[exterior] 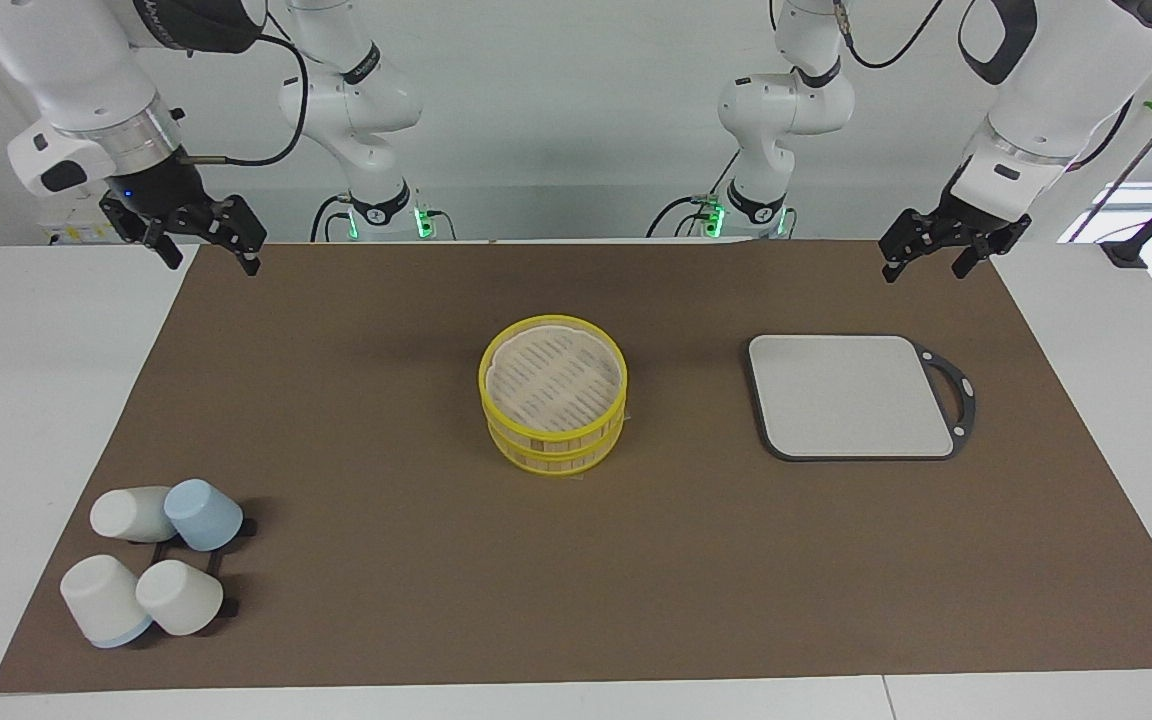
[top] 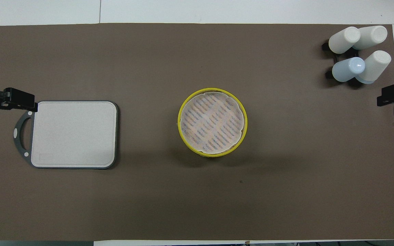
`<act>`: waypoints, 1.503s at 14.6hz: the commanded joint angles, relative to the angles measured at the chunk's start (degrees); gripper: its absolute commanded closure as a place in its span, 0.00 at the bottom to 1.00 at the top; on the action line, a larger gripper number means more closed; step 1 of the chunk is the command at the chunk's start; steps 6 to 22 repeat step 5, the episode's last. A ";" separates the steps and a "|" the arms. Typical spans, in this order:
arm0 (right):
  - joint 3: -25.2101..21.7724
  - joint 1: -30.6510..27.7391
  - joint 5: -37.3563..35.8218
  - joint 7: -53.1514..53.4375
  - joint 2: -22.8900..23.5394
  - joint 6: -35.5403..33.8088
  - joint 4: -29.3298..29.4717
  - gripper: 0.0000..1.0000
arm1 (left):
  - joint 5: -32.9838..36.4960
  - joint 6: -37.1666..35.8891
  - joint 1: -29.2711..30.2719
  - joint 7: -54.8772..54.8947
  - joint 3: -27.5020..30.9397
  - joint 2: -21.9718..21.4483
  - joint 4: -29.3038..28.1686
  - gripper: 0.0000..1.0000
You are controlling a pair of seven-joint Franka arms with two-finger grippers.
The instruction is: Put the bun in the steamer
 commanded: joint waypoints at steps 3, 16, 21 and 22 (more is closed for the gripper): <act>0.42 -0.32 0.38 -1.46 -1.58 1.90 -2.11 0.00 | -0.77 1.16 0.80 0.67 -0.48 -0.67 -1.23 0.00; 0.42 -0.32 0.29 -1.46 -1.58 1.90 -2.11 0.00 | -0.77 1.16 0.80 0.67 -0.48 -0.67 -1.23 0.00; 0.42 -0.32 0.29 -1.46 -1.58 1.90 -2.11 0.00 | -0.77 1.16 0.80 0.67 -0.48 -0.67 -1.23 0.00; 0.42 -0.32 0.29 -1.46 -1.58 1.90 -2.11 0.00 | -0.77 1.16 0.80 0.67 -0.48 -0.67 -1.23 0.00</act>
